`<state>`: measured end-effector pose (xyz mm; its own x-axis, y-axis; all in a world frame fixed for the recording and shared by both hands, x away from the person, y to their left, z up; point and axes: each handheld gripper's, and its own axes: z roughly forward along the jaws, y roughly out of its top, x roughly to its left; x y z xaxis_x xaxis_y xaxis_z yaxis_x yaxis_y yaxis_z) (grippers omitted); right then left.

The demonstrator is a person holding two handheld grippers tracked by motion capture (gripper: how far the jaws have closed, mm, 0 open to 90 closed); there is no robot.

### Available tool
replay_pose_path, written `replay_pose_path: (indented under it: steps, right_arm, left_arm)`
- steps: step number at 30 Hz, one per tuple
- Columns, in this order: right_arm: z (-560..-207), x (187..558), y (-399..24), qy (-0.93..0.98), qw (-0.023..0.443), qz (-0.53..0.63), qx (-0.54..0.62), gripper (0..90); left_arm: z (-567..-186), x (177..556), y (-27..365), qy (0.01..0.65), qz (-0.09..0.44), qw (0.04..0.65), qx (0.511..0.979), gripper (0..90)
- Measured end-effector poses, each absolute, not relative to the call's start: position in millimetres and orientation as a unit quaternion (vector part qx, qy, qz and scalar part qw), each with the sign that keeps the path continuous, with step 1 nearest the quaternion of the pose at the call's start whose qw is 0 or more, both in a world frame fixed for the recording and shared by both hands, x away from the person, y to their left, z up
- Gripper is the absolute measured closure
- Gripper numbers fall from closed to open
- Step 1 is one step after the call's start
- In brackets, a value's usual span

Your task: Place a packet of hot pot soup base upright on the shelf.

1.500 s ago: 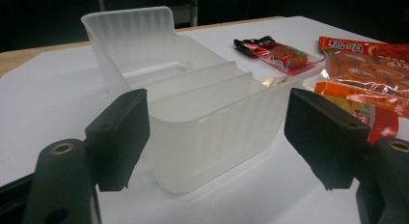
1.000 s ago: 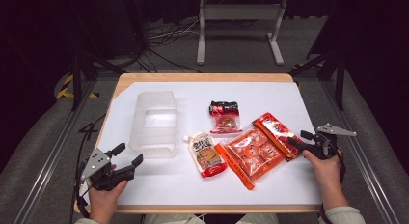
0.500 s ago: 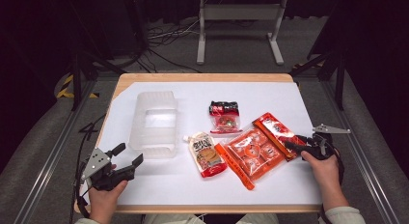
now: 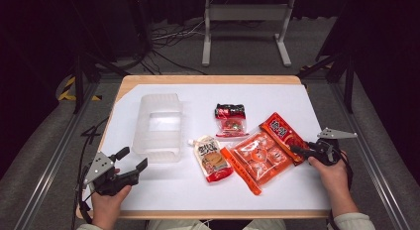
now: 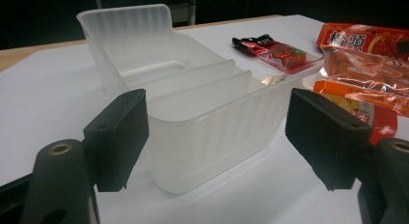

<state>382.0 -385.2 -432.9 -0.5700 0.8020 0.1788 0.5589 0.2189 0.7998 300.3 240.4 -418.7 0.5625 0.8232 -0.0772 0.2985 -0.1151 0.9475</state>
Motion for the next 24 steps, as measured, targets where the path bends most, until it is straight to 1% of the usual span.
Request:
replay_pose_path:
  steps: [2,4,5,7,11,17,24]
  right_arm:
    - [-436.1,383.0,-383.5,0.771,0.135,0.432,0.449,74.2]
    - [-439.1,384.4,-379.7,0.780,0.147,0.406,0.453,79.9]
    - [-439.9,384.9,-378.0,0.782,0.151,0.398,0.455,85.0]
    - [-439.9,386.3,-376.7,0.782,0.141,0.399,0.458,89.6]
    - [-438.4,387.3,-377.0,0.778,0.135,0.401,0.464,90.0]
    - [-428.8,382.9,-372.7,0.784,0.170,0.392,0.450,90.0]
    - [-415.3,378.4,-375.1,0.771,0.181,0.407,0.456,90.0]
  left_arm:
    - [-418.9,300.4,240.4,0.398,0.246,0.532,0.705,24.0]
    - [-419.0,300.6,240.3,0.399,0.246,0.532,0.705,23.9]
    - [-418.9,300.8,240.4,0.398,0.246,0.531,0.707,23.9]
    - [-419.1,300.8,240.3,0.398,0.246,0.531,0.707,23.9]
    - [-419.1,300.9,240.0,0.398,0.245,0.530,0.707,23.9]
    - [-420.1,302.0,237.9,0.390,0.230,0.533,0.715,22.5]
    - [-419.3,301.6,236.3,0.388,0.236,0.535,0.713,21.0]
